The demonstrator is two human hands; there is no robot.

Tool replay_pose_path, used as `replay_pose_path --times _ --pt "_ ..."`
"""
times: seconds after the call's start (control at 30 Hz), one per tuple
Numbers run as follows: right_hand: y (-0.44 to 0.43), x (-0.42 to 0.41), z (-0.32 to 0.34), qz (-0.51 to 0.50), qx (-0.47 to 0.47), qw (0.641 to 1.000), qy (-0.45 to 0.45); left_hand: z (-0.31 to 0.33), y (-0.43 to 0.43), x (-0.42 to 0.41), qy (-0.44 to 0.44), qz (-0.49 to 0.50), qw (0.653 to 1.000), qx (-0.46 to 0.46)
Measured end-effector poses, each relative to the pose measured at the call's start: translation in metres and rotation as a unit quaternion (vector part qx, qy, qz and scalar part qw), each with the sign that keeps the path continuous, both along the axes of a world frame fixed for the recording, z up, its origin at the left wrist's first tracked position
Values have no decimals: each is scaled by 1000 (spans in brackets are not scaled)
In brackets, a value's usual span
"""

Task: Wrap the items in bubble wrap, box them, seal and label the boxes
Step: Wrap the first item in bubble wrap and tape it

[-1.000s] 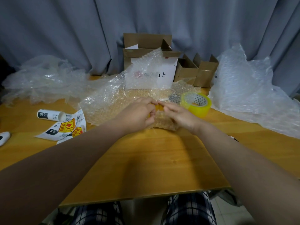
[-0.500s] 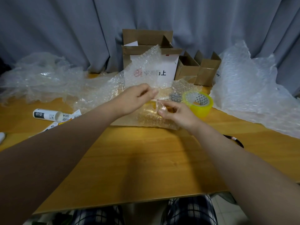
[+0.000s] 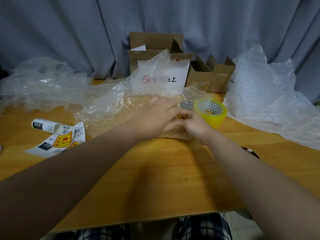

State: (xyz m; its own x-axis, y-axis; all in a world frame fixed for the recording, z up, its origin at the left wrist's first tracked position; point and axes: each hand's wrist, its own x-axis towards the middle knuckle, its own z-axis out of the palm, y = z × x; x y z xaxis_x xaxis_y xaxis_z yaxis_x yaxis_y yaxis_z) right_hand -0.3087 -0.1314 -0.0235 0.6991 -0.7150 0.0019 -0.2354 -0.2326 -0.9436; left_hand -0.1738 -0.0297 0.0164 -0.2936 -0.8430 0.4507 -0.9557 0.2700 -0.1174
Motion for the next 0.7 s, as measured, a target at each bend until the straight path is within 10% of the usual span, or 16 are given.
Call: replay_pose_path --times 0.23,0.4,0.5,0.7 --pt "-7 -10 2 14 6 999 30 -31 -10 8 -128 106 978 128" --pt "-20 -33 1 -268 -117 948 126 -27 -18 6 -134 123 974 135" --pt "-15 -40 -2 -257 -21 938 230 -28 -14 8 -140 116 975 129" --pt "-2 -26 -7 -281 158 944 76 -28 -2 8 -135 102 978 124"
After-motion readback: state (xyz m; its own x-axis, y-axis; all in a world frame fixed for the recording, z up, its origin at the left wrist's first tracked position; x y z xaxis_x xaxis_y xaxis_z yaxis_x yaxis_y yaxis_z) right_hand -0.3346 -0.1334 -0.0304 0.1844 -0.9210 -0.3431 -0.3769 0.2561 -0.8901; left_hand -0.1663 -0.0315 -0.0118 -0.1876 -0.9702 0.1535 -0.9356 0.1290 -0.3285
